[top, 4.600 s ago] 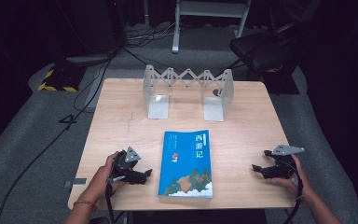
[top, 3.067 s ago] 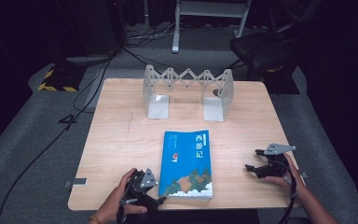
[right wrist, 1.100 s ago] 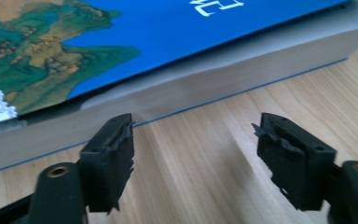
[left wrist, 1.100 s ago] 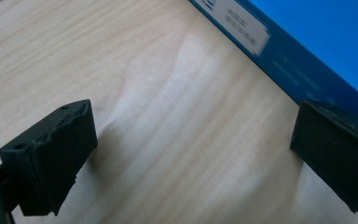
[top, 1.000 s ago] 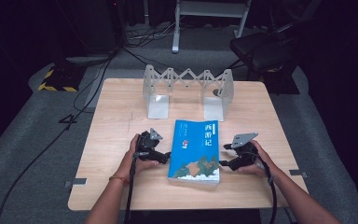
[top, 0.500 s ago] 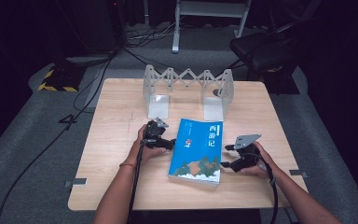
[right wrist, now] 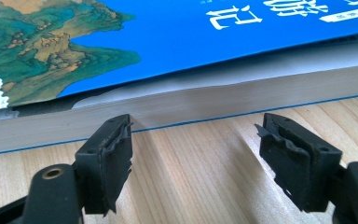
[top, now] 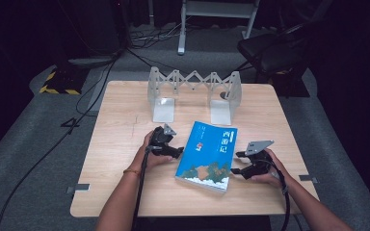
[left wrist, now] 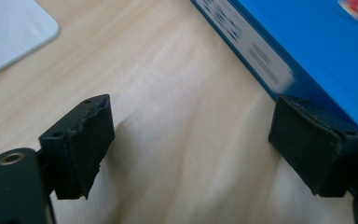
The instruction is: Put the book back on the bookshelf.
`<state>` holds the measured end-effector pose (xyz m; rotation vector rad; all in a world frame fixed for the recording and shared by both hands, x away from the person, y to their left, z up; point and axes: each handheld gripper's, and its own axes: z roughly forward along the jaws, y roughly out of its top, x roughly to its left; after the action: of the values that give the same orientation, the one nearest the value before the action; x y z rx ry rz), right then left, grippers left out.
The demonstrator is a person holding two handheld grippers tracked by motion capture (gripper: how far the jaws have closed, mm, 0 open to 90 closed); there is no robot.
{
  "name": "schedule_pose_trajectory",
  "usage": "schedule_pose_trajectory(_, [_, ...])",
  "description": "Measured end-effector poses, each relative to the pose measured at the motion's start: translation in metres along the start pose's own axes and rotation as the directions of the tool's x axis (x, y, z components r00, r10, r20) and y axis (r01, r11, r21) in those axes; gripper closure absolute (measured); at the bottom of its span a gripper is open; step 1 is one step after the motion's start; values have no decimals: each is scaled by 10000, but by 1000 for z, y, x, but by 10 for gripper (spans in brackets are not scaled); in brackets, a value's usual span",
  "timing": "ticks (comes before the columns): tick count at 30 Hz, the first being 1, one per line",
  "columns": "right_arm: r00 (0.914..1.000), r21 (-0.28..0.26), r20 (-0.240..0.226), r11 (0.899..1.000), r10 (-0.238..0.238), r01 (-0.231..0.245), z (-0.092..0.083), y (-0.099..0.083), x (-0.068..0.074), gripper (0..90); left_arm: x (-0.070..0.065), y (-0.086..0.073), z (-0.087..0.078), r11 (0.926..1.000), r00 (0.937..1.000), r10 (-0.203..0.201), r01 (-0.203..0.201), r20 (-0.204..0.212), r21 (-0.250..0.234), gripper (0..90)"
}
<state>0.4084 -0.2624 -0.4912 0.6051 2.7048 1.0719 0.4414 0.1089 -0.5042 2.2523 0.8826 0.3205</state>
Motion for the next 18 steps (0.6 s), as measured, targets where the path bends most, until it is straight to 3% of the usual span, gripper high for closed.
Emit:
schedule_pose_trajectory(2, [9999, -34, 89, 10000, -61, 62, -1, 1, 1, 259, -5, -11, -10, 9997, 9997, 188, -191, 150, 146, 46])
schedule_pose_trajectory(10, [9999, -106, 140, 9999, -25, 27, -3, 2, 2, 277, -32, -51, -46, 9995, 9995, 270, -272, 145, 152, 43])
schedule_pose_trajectory(14, [9999, 193, 105, 9998, -114, 112, 0, 2, 3, 289, -49, -65, -57, 9995, 9993, 295, -298, 240, 125, 45])
schedule_pose_trajectory(18, [9997, 499, 113, 9986, -202, 196, 3, 2, 5, 284, -54, -68, -61, 9993, 9989, 361, -365, 293, 122, 45])
